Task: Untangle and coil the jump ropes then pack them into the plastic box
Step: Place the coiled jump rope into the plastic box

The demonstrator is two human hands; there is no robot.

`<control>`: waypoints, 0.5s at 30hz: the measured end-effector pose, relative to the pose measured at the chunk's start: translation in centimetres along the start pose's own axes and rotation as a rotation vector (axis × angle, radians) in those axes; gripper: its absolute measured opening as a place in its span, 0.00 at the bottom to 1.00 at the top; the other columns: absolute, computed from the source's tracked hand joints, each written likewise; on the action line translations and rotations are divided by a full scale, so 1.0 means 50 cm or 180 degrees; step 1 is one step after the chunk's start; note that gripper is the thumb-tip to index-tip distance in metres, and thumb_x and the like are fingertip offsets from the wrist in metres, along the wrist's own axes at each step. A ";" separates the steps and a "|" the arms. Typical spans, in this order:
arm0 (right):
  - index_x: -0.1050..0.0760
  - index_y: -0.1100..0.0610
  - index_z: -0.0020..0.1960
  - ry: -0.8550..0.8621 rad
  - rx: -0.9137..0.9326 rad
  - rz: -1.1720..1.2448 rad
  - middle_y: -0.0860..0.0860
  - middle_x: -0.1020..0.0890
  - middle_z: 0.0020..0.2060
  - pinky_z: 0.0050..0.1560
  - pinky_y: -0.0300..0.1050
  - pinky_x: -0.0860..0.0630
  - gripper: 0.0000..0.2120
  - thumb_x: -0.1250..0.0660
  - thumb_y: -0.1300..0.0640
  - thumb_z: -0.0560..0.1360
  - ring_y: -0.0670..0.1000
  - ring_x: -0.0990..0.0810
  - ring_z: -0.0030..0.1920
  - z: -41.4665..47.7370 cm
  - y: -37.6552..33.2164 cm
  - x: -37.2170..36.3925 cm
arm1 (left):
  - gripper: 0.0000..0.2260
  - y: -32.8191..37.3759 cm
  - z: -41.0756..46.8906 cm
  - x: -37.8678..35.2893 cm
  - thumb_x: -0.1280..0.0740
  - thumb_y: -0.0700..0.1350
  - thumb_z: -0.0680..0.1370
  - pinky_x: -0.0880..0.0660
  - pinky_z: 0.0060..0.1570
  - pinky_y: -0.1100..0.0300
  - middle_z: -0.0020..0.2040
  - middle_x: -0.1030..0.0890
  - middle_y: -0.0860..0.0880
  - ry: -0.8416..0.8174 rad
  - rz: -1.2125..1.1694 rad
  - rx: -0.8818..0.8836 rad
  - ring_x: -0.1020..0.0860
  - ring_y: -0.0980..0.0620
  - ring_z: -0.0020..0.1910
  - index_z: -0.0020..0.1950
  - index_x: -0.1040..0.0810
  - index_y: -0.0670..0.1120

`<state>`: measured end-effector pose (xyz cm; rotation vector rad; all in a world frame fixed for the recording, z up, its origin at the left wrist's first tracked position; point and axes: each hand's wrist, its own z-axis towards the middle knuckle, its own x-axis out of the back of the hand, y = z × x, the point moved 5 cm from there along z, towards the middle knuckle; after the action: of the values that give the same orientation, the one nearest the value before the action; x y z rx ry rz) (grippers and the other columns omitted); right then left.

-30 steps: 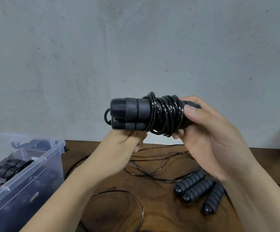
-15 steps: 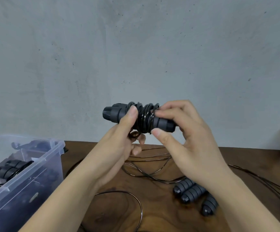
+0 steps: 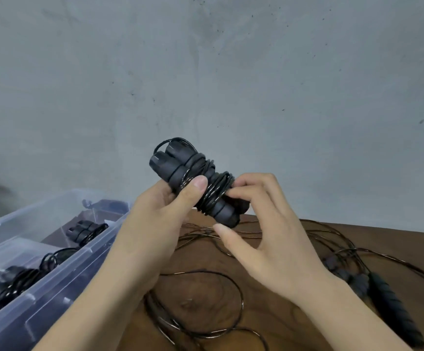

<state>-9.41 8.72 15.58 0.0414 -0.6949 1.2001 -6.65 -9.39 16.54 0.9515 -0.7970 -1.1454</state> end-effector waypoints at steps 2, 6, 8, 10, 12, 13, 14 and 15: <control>0.28 0.49 0.68 -0.0025 -0.0182 0.0348 0.43 0.27 0.66 0.64 0.32 0.29 0.25 0.21 0.51 0.76 0.45 0.23 0.67 -0.001 -0.025 -0.012 | 0.13 0.034 -0.028 0.032 0.32 0.57 0.79 0.21 0.53 0.56 0.46 0.12 0.56 0.0035 0.0174 -0.0130 0.14 0.60 0.47 0.58 0.16 0.52; 0.38 0.32 0.70 -0.0156 -0.0794 0.1252 0.42 0.24 0.67 0.60 0.29 0.29 0.36 0.18 0.45 0.71 0.44 0.21 0.65 0.017 -0.074 -0.048 | 0.13 0.089 -0.066 0.116 0.31 0.59 0.76 0.25 0.40 0.69 0.36 0.16 0.57 0.0147 0.0641 -0.0270 0.18 0.64 0.37 0.56 0.18 0.54; 0.37 0.30 0.70 -0.0281 -0.0774 0.1306 0.39 0.24 0.69 0.59 0.34 0.25 0.36 0.19 0.42 0.71 0.44 0.20 0.63 0.039 -0.097 -0.068 | 0.14 0.109 -0.067 0.157 0.27 0.64 0.76 0.21 0.47 0.55 0.43 0.14 0.47 0.0145 0.0830 -0.0213 0.15 0.53 0.44 0.57 0.18 0.58; 0.35 0.32 0.72 -0.0433 -0.0677 0.1303 0.38 0.24 0.69 0.57 0.38 0.23 0.35 0.19 0.41 0.72 0.44 0.18 0.59 0.061 -0.123 -0.097 | 0.17 0.112 -0.060 0.194 0.28 0.61 0.79 0.22 0.61 0.36 0.54 0.13 0.44 -0.0135 0.0715 -0.0065 0.14 0.43 0.54 0.64 0.18 0.55; 0.35 0.34 0.73 -0.0576 -0.0596 0.1205 0.37 0.25 0.68 0.57 0.39 0.22 0.35 0.20 0.40 0.73 0.42 0.19 0.59 0.084 -0.143 -0.130 | 0.16 0.107 -0.046 0.228 0.29 0.54 0.82 0.27 0.70 0.35 0.60 0.13 0.45 -0.0268 0.0606 0.0053 0.15 0.43 0.61 0.68 0.19 0.50; 0.35 0.34 0.74 -0.0635 -0.0577 0.1163 0.36 0.24 0.67 0.56 0.37 0.22 0.35 0.21 0.39 0.73 0.41 0.20 0.59 0.095 -0.151 -0.149 | 0.16 0.103 -0.038 0.246 0.29 0.51 0.82 0.28 0.72 0.38 0.61 0.13 0.45 -0.0261 0.0596 0.0087 0.16 0.44 0.62 0.68 0.19 0.47; 0.35 0.35 0.74 -0.0673 -0.0574 0.1130 0.36 0.24 0.66 0.54 0.34 0.24 0.35 0.21 0.39 0.74 0.40 0.21 0.58 0.105 -0.155 -0.165 | 0.16 0.095 -0.028 0.259 0.30 0.49 0.81 0.27 0.72 0.43 0.61 0.13 0.45 -0.0231 0.0609 0.0134 0.16 0.45 0.62 0.68 0.19 0.46; 0.35 0.37 0.74 -0.0704 -0.0570 0.1093 0.37 0.24 0.65 0.53 0.31 0.25 0.34 0.22 0.39 0.74 0.39 0.21 0.58 0.116 -0.157 -0.181 | 0.17 0.087 -0.017 0.273 0.30 0.48 0.80 0.26 0.71 0.46 0.60 0.13 0.45 -0.0182 0.0607 0.0206 0.15 0.45 0.62 0.67 0.19 0.45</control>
<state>-7.06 -4.15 18.08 -0.1001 -1.0315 1.4696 -1.01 -21.90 20.73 0.8791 -0.9550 -0.9895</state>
